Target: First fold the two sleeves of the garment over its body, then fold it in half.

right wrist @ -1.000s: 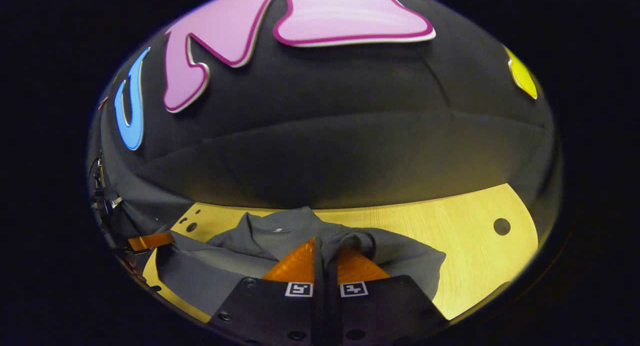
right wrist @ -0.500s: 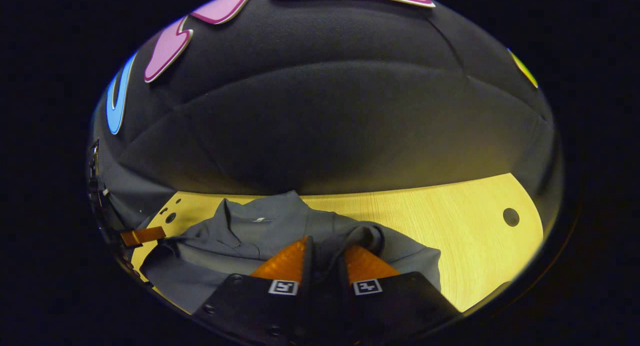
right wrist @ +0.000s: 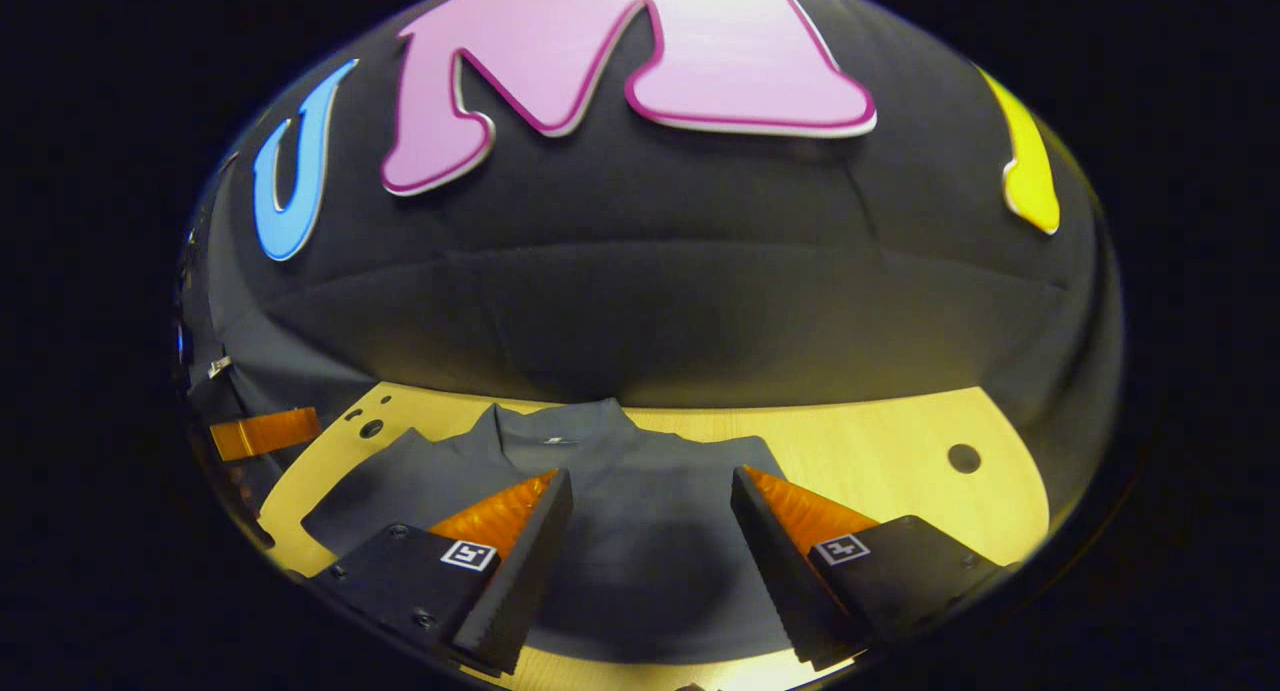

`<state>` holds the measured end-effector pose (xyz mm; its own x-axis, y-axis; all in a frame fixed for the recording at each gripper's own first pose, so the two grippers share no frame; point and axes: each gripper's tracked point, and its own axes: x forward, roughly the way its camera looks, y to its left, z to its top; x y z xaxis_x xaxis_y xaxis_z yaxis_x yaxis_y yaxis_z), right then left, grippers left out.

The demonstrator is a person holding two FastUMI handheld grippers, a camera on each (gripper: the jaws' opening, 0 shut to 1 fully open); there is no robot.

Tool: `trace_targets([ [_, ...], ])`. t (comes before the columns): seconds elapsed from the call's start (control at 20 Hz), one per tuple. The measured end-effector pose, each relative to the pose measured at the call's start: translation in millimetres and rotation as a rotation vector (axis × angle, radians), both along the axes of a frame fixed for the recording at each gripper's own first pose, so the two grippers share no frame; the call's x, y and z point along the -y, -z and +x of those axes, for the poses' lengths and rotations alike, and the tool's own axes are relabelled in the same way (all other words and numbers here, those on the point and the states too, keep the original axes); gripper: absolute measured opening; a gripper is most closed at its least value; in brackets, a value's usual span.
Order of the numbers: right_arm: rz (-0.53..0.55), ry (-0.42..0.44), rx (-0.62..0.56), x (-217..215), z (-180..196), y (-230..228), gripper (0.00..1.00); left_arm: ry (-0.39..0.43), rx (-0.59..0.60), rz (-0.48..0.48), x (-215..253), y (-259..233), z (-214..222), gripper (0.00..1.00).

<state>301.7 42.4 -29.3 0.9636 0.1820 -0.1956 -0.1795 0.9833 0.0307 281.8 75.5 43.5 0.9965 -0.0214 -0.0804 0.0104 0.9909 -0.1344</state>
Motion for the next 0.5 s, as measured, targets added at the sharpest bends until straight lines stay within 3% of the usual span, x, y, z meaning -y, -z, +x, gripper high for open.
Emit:
trace_targets([
  [0.15, 0.022, 0.008, 0.06, -0.8, -45.7, -26.5, 0.99, 0.026, 0.033, 0.013, 2.7, -9.9, -48.2, 0.95],
  [0.5, 0.04, 0.032, 0.136, 0.6, -155.0, -62.9, 0.99, -0.057, 0.219, 0.077, -12.3, -55.2, -181.7, 0.96],
])
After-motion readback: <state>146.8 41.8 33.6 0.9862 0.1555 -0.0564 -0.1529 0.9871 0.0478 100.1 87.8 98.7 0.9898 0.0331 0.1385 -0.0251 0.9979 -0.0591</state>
